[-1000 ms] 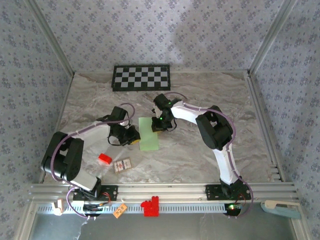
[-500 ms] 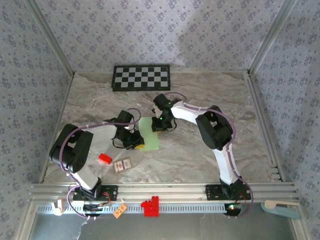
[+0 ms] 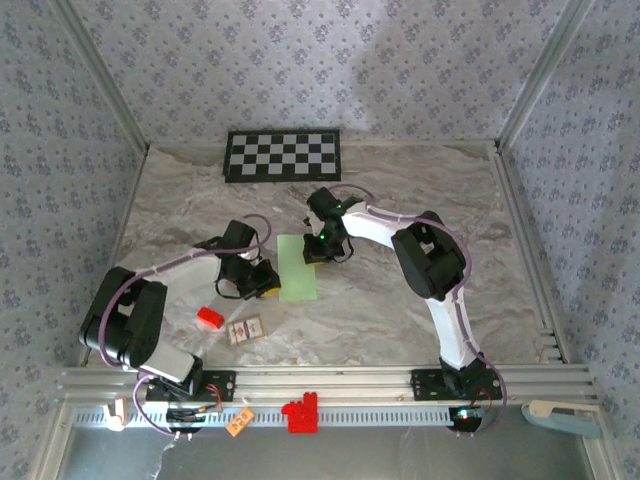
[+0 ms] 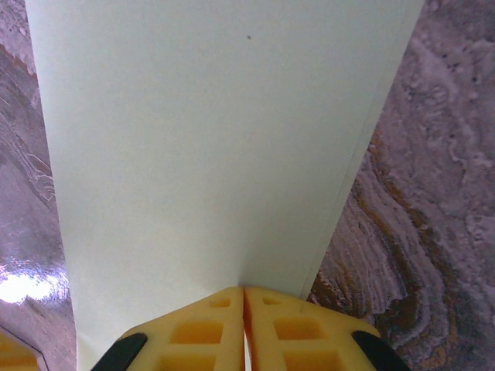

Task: Fold a paper plane with a square sheet of paper (pick it up from the middle)
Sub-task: First fold the square sheet of paper in half at the center of the table.

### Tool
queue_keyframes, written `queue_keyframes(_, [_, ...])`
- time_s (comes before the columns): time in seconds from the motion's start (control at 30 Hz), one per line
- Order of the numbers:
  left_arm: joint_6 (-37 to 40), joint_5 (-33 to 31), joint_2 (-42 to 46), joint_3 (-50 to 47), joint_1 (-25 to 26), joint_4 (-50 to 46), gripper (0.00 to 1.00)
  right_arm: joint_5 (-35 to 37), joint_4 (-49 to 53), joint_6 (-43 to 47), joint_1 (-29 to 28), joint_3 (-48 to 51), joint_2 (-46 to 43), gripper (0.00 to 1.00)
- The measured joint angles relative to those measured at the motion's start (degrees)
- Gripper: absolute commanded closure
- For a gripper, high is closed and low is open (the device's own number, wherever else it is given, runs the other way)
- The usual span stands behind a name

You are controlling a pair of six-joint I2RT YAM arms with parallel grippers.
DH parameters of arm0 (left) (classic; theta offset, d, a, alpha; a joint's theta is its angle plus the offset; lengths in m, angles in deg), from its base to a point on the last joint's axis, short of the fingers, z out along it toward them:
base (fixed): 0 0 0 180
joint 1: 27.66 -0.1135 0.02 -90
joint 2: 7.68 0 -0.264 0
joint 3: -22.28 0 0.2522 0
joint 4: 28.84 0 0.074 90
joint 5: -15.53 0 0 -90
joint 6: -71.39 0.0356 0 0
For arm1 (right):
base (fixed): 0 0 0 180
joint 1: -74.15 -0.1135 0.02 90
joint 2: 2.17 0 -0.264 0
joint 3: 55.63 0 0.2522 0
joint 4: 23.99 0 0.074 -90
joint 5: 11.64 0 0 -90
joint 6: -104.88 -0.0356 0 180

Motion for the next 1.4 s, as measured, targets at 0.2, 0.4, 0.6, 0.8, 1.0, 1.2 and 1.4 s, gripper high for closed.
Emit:
queue_keyframes(0.2, [-2.2, 1.5, -3.2, -0.2, 1.9, 3.6, 0.87, 0.0, -0.2, 0.0, 0.0, 0.1, 0.0, 0.89])
queue_keyframes(0.4, [-1.5, 0.0, -4.5, -2.1, 2.3, 3.1, 0.88, 0.0, -0.5, 0.0, 0.0, 0.5, -0.2, 0.89])
queue_keyframes(0.6, [0.0, -2.3, 0.5, -5.7, 1.2, 1.7, 0.87, 0.0, -1.1, -0.2, 0.0, 0.9, -0.4, 0.90])
queue_keyframes(0.8, [0.1, -3.3, 6.9, -5.4, -2.2, -3.9, 0.83, -0.2, -2.1, -0.5, 0.2, 1.4, -1.0, 0.90])
queue_keyframes(1.0, [-1.5, -1.9, 6.0, 1.9, -2.2, 0.2, 0.69, 0.4, -1.6, -0.4, 2.0, 1.3, -1.4, 0.90])
queue_keyframes(1.2, [-4.7, 0.2, -2.9, 6.8, -2.1, 8.3, 0.65, 1.8, -0.7, 1.2, 5.3, 0.2, -1.5, 0.85])
queue_keyframes(1.4, [-7.0, 1.3, -9.6, 10.0, -1.9, 13.5, 0.68, 2.6, -0.3, 2.9, 6.7, -0.2, -2.4, 0.72])
